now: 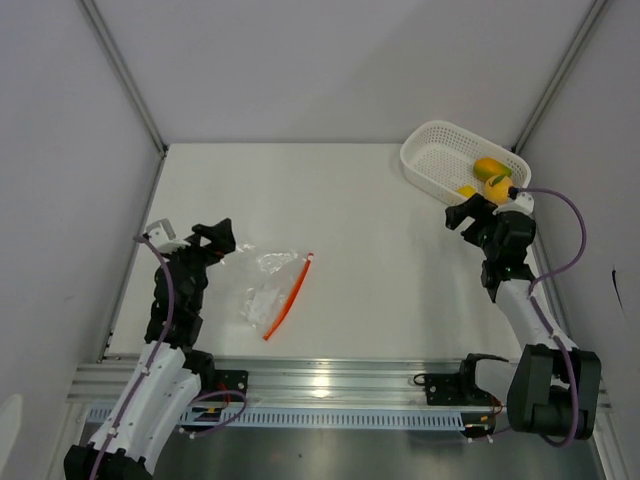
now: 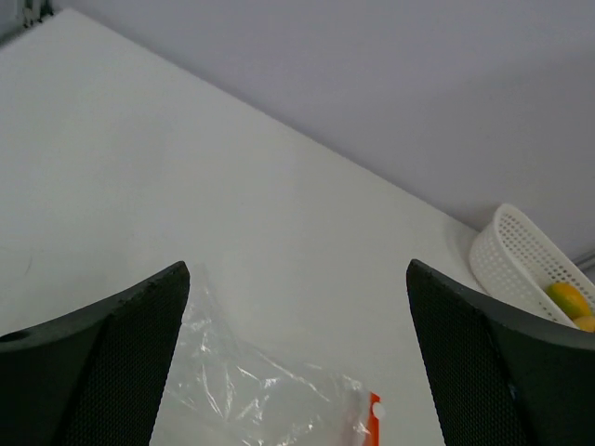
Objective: Place the food in the zip-top bag and seal the zipper
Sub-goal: Pick up the zipper food storage bag at the center of the board.
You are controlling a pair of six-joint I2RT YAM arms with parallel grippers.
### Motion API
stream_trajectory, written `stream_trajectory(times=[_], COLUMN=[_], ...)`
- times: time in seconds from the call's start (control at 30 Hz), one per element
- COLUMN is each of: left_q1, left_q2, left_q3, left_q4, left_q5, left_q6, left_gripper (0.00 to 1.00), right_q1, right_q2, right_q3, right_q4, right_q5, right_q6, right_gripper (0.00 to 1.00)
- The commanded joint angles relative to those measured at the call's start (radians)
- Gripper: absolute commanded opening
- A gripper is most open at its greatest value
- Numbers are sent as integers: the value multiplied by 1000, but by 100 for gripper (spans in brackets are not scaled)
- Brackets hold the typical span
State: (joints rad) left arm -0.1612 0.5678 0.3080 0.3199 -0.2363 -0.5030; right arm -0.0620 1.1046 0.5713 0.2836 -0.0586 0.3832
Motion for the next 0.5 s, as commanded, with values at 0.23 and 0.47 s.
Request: stream_trajectory(times=[0.23,0.47], left_q1=[2,8], left_q2=[-88,-118], left_q3=[114,40], left_q4=[-425,-354], left_q5=[483,629], left_q6=[-239,-301], left_gripper=[100,100], right_q1=[74,219], right_q2=[8,-134], right_q3=[45,-28], right_q4=[-143,-229], right_q5=[-669,-571], right_q6=[276,394], right_gripper=[99,99])
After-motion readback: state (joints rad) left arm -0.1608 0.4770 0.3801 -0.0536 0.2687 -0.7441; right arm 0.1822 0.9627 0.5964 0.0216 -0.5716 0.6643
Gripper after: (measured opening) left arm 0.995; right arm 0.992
